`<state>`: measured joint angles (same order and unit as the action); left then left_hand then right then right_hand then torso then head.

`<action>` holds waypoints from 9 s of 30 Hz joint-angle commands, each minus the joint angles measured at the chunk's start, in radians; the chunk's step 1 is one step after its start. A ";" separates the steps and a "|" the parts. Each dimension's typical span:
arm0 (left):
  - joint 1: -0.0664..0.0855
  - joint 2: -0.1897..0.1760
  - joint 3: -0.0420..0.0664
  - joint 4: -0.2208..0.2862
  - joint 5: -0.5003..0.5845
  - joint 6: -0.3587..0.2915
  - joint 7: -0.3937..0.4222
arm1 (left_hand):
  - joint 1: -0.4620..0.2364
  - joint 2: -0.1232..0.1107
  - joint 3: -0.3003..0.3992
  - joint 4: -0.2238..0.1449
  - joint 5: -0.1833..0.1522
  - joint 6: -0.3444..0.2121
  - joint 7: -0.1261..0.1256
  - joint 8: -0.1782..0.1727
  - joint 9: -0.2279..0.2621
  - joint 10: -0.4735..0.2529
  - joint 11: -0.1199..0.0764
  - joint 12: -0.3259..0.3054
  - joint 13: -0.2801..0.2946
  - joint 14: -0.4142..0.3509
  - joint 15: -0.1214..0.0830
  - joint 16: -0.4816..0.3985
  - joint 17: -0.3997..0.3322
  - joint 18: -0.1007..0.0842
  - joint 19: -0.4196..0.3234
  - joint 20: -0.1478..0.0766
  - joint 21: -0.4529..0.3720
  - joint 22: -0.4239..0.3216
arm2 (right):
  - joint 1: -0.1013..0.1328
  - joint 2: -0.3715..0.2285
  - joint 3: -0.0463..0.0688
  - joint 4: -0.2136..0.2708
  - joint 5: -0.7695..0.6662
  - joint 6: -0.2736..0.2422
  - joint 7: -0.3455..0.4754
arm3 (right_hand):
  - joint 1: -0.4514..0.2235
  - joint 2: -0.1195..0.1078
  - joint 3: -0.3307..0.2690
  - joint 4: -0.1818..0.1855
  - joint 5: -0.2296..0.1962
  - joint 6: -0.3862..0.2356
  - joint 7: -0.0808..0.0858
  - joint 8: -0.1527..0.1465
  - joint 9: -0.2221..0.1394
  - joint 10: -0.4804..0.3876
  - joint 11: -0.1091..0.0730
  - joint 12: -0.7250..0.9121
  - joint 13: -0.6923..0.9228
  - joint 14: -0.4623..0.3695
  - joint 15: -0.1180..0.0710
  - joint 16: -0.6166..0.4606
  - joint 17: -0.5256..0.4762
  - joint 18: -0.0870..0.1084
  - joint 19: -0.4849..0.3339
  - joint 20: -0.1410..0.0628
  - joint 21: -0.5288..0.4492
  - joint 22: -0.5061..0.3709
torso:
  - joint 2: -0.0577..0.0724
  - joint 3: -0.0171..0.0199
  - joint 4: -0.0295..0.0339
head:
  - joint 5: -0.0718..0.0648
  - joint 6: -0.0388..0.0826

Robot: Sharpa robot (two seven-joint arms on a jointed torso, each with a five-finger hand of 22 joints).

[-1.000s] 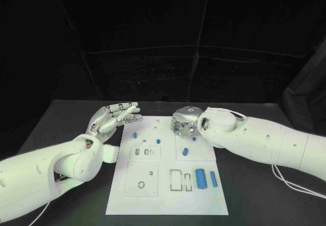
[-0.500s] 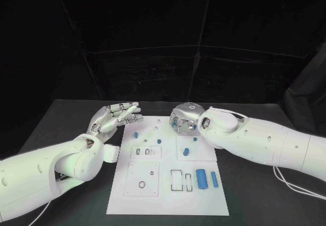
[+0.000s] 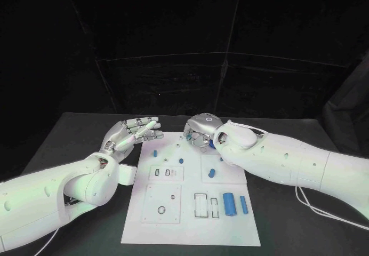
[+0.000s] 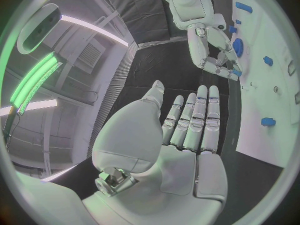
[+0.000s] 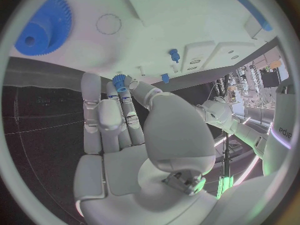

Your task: Assemble the parts on the task board

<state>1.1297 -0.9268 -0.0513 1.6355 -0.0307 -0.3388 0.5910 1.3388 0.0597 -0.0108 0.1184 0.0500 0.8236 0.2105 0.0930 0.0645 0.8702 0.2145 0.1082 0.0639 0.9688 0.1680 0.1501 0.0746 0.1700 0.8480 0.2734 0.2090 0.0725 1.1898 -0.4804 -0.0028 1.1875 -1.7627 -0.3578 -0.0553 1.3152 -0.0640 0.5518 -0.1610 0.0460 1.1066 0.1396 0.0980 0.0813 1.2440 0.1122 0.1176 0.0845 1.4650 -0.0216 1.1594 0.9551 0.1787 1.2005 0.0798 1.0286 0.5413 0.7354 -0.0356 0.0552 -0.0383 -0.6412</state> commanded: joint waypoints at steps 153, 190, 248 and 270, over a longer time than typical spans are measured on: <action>0.017 -0.008 0.001 -0.011 0.016 0.019 -0.014 | 0.001 0.009 -0.001 -0.013 -0.003 0.002 0.047 -0.010 0.000 -0.004 -0.001 -0.009 -0.001 0.007 0.002 -0.011 -0.003 0.012 0.010 0.002 -0.011 -0.004 | 0.003 -0.192 0.049 0.091 0.235 0.203 -0.171 | 0.046 -0.062 -0.526 0.330 0.171 -0.176 -0.005 0.048 -0.002 0.116 -0.067 0.978 0.993 0.070 -0.009 0.321 0.430 -0.055 0.103 -0.006 0.241 0.330 | 0.016 0.0056 -0.0272 | 0.014 -0.008; 0.017 -0.014 0.001 -0.008 0.016 0.030 -0.030 | -0.001 0.010 -0.001 -0.015 -0.003 -0.003 0.047 -0.013 -0.001 -0.007 0.000 -0.012 -0.001 0.006 0.002 -0.014 -0.004 0.011 0.011 0.003 -0.014 -0.005 | 0.003 -0.204 0.050 0.277 0.038 -0.001 -0.228 | -0.017 -0.050 -0.124 0.208 0.137 -0.039 -0.029 0.063 -0.008 0.120 -0.090 0.989 1.044 0.074 -0.028 0.334 0.457 -0.067 0.127 -0.023 0.287 0.410 | 0.014 0.0043 -0.0278 | 0.018 -0.005; 0.021 -0.006 0.001 -0.010 0.016 0.022 -0.017 | -0.002 0.011 -0.001 -0.017 -0.003 0.004 0.047 -0.013 0.000 -0.008 0.000 -0.013 -0.001 0.005 0.003 -0.017 -0.004 0.011 0.011 0.003 -0.017 -0.006 | -0.005 0.084 0.028 0.074 -0.008 0.139 -0.230 | -0.119 -0.093 -0.160 0.213 0.103 -0.158 0.002 -0.016 -0.018 0.090 -0.063 0.925 1.001 0.070 -0.007 0.325 0.445 -0.069 0.126 -0.007 0.285 0.409 | 0.016 0.0077 -0.0289 | 0.040 -0.022; 0.021 -0.009 0.001 -0.016 0.016 0.023 -0.018 | -0.003 0.011 -0.001 -0.017 -0.003 0.003 0.047 -0.014 0.000 -0.007 0.000 -0.013 -0.001 0.005 0.003 -0.018 -0.004 0.011 0.011 0.003 -0.018 -0.006 | -0.011 0.003 0.028 0.136 0.032 -0.049 -0.154 | -0.122 -0.087 -0.408 0.416 0.192 -0.176 0.008 -0.020 -0.012 0.097 -0.054 0.954 1.033 0.069 0.003 0.322 0.445 -0.067 0.125 0.006 0.285 0.406 | 0.015 0.0105 -0.0320 | 0.037 -0.018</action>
<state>1.1494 -0.9351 -0.0511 1.6200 -0.0145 -0.3231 0.5600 1.3350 0.0634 -0.0106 0.1075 0.0500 0.8236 0.2105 0.0855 0.0647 0.8702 0.2145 0.1003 0.0639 0.9688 0.1680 0.1384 0.0720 0.1698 0.8516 0.2771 0.1976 0.0678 1.1783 -0.4615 0.0248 1.3079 -1.7572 -0.2764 -0.2688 1.1792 -0.1495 0.1440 0.2503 0.2321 0.9297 0.1489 0.0773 0.0697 1.3344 0.0611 1.0686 1.1169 1.4668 -0.0267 1.4856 1.3076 0.1241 1.3240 0.0786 1.3125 0.9484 0.7508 -0.0264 0.0252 -0.0011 -0.6613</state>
